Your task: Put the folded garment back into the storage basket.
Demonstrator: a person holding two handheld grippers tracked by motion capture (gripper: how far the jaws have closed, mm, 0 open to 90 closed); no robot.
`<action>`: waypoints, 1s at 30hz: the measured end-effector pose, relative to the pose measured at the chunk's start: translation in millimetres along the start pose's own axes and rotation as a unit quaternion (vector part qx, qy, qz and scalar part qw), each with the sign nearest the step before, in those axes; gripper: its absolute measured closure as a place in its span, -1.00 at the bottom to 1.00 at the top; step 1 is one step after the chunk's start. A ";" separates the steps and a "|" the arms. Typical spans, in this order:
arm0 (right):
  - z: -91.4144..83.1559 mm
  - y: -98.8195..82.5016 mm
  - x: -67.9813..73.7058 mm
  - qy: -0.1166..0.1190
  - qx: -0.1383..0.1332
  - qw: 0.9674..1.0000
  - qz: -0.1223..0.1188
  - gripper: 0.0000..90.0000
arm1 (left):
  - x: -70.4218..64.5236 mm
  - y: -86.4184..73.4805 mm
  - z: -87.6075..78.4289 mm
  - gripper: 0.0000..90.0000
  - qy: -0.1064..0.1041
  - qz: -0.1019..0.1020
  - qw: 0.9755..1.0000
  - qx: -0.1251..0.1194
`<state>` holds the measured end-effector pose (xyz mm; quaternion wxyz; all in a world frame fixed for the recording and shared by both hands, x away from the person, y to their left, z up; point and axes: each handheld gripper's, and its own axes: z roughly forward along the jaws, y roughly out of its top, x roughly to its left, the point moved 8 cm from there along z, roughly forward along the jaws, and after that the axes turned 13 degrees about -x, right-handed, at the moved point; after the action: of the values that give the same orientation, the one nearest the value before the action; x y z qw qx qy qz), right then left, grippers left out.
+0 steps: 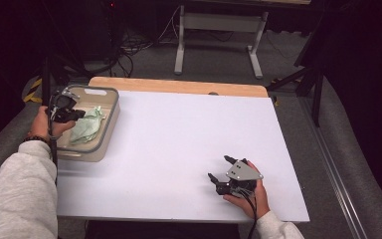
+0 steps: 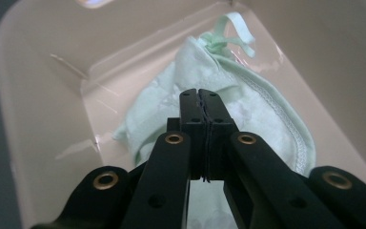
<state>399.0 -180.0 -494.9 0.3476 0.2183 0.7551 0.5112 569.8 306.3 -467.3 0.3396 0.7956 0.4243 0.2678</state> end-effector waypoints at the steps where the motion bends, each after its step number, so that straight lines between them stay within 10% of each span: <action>1: 0.1 0.0 0.3 0.001 0.000 1.000 0.000 -0.52 | -1.0 -0.6 2.0 0.99 -0.001 0.004 1.000 0.007; 15: -0.4 -3.4 2.6 0.011 0.008 1.000 0.001 -0.52 | -21.5 -12.1 31.3 0.99 -0.023 0.036 0.995 0.094; 25: 0.3 -6.0 1.5 0.011 0.012 1.000 0.006 -0.52 | -37.2 -14.3 28.8 1.00 -0.090 0.055 0.988 0.115; 30: 0.1 -6.3 0.2 0.009 0.012 1.000 0.008 -0.52 | -37.1 -12.2 25.8 0.97 -0.085 0.061 0.988 0.111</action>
<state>399.1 -182.3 -500.7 0.3339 0.2240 0.7622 0.5072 563.8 271.4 -497.9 0.2668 0.8725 0.3720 0.1709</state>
